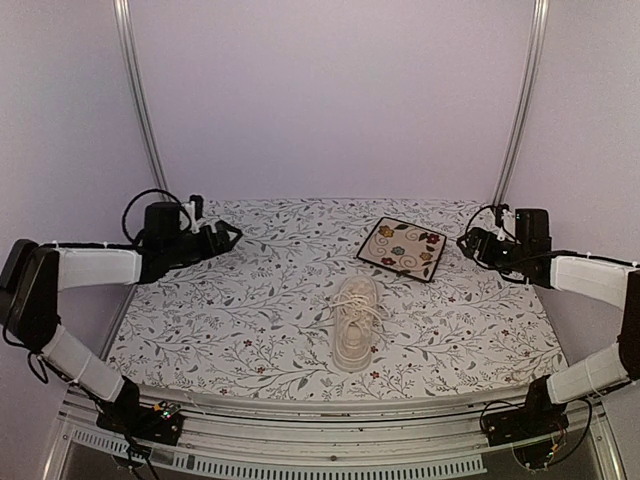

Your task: Tie the shoes

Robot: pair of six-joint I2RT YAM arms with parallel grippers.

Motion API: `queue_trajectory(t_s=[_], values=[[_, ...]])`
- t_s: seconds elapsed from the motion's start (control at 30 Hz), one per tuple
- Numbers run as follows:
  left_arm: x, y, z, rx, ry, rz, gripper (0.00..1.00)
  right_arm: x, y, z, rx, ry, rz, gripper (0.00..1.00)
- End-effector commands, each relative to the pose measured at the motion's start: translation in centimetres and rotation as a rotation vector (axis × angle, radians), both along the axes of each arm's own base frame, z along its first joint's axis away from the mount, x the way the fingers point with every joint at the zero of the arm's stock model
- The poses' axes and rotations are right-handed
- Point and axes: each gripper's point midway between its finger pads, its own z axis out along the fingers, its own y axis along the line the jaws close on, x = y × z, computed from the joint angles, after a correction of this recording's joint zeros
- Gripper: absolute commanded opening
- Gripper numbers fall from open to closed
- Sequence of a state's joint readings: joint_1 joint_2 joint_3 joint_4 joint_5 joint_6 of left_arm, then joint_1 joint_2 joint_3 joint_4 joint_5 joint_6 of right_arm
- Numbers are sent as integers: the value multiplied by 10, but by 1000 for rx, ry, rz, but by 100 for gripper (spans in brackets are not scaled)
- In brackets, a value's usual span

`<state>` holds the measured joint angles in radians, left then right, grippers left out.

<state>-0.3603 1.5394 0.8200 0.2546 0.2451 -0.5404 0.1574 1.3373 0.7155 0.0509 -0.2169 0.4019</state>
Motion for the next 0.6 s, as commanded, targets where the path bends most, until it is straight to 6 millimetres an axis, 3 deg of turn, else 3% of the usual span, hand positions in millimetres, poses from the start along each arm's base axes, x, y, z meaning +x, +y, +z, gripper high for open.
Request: queue_trajectory(t_s=[0.0,0.13,0.2,0.3,0.4,0.57], values=[[-3,130,26,-28,-128,291,96,-5,-87,8,-64,-59,-222,99],[-31,220,23,82,-189,588,97,-15,-131,25,-128,-180,-389,99],[-47,244,25,187,-230,689,97,-22,-141,28,-161,-242,-444,99],[-62,254,33,270,-352,737,97,-35,-154,23,-204,-309,-519,99],[-70,259,25,328,-416,757,97,-39,-162,18,-261,-335,-547,99],[-57,260,-2,369,-338,729,97,-34,-163,1,-314,-329,-524,99]])
